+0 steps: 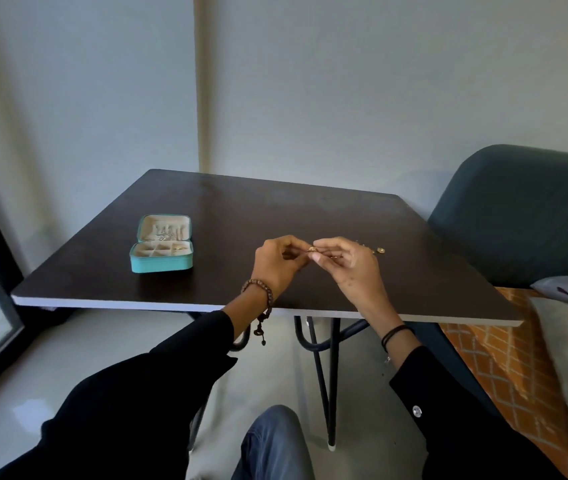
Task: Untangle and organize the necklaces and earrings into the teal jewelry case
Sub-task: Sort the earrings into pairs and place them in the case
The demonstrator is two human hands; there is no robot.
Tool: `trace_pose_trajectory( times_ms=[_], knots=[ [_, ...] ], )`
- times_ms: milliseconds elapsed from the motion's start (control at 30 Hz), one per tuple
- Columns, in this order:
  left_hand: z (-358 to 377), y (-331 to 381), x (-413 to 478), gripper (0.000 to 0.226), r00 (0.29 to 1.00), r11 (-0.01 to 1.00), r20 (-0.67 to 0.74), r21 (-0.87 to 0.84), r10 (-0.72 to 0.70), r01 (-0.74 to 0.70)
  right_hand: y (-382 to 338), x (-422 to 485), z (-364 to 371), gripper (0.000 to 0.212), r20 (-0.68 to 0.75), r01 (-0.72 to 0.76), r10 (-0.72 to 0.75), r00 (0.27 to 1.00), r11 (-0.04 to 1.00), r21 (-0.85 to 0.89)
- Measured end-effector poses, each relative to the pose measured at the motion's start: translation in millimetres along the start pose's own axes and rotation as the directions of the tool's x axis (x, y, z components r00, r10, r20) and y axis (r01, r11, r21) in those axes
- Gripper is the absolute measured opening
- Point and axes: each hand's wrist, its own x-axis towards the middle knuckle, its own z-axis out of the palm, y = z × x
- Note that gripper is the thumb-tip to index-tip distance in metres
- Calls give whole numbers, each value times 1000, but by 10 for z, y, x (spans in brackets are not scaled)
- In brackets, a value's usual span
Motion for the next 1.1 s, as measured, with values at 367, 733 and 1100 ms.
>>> trace_pose_trajectory(
  times_ms=[367,733,1100],
  knots=[
    [-817,-29,-352,12,986,983,-159,-165,50,-76,-432,-20,685,29,84,71,-91,992,973,219],
    [-1335,-38,-378,12,959,993,-264,-20,106,-115,-789,152,1086,21,122,204,-210,970,977,62],
    [-1737,-233,-316,14,948,974,-287,212,139,-78,-840,353,1512,17,230,244,-217,949,965,-96]
  ],
)
